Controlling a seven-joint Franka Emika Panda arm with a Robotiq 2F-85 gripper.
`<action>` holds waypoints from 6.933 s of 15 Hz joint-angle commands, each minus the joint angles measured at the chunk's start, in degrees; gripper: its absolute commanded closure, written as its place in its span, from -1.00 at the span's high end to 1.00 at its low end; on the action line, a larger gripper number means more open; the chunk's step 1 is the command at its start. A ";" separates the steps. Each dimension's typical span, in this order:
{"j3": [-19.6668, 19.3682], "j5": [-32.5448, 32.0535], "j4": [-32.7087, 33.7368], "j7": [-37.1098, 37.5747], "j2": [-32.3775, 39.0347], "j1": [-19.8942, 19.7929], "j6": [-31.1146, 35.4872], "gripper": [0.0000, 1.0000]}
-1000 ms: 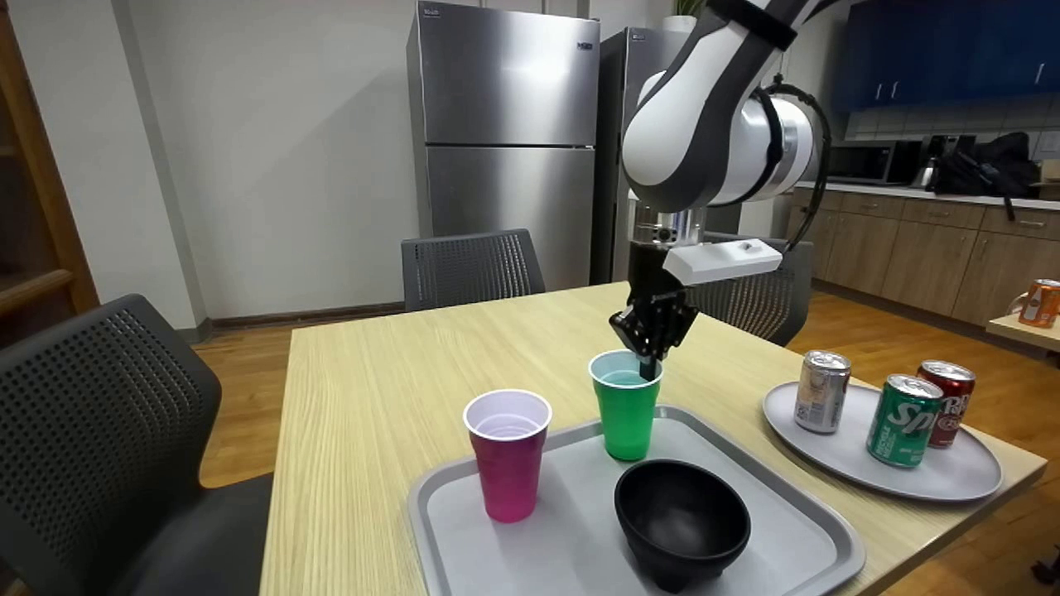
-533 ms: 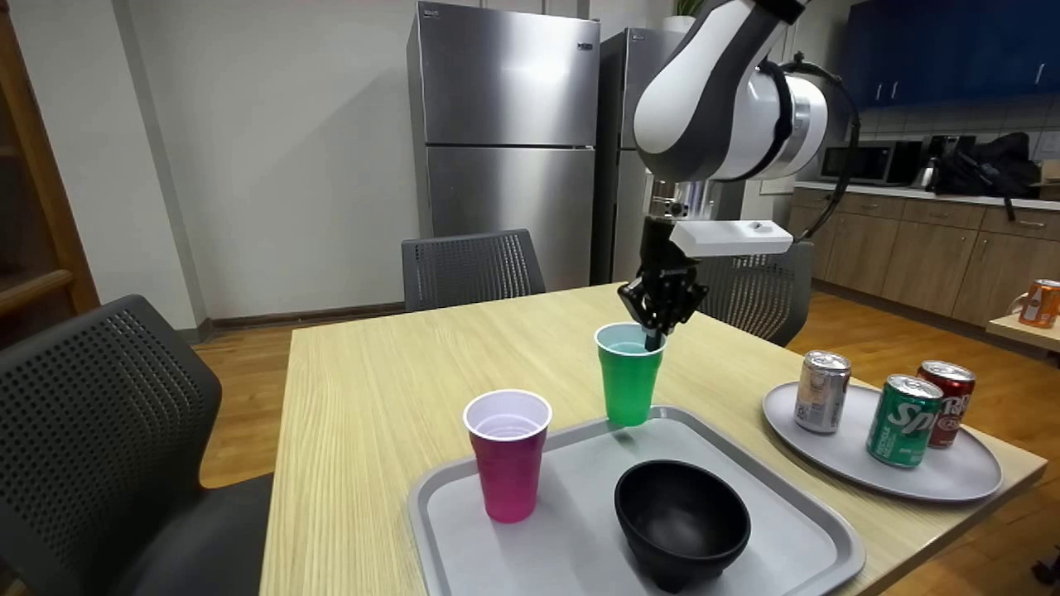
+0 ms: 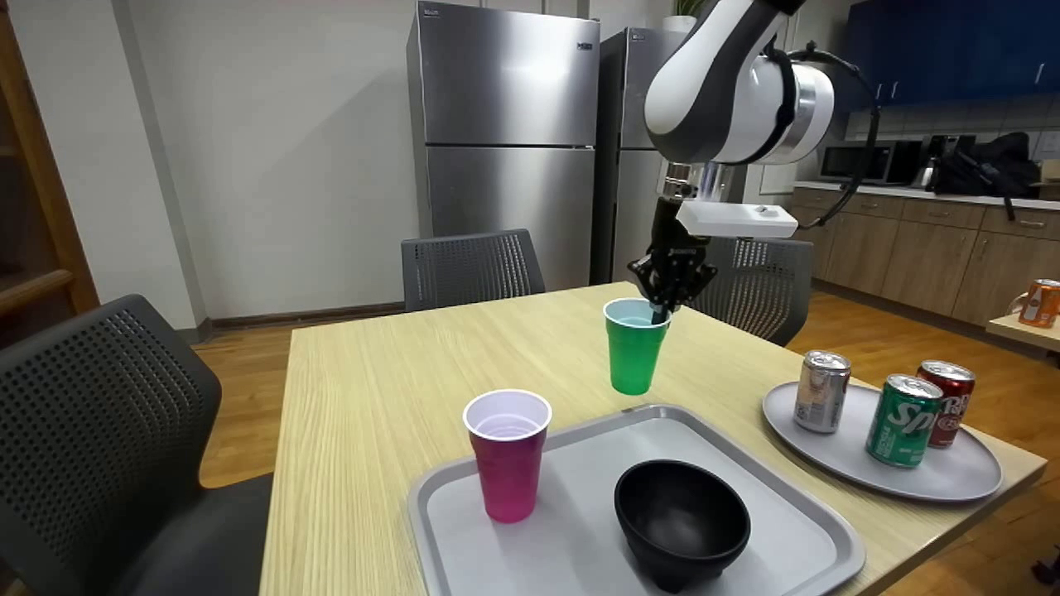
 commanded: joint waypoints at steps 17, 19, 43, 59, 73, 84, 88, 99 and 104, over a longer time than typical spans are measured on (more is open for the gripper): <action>0.50 2.06 16.64 -0.52 14.22 -0.79 -5.04 -0.98; 0.51 2.03 17.17 -0.59 14.75 -0.81 -5.37 -0.98; -0.14 -2.87 2.54 -7.34 -2.31 0.12 -9.15 1.00; 2.07 -3.88 -2.68 7.58 -6.62 7.93 -10.89 1.00; 2.72 -3.60 -1.75 5.42 -4.61 7.93 -9.71 1.00; 3.03 -4.74 -2.47 8.67 -5.97 9.32 -8.97 1.00; 3.82 -5.35 -2.65 11.29 -6.18 11.15 -8.18 1.00; 6.06 -4.51 0.57 13.22 0.45 14.64 -2.56 1.00; 6.30 -4.40 0.75 12.72 2.59 15.69 -1.35 1.00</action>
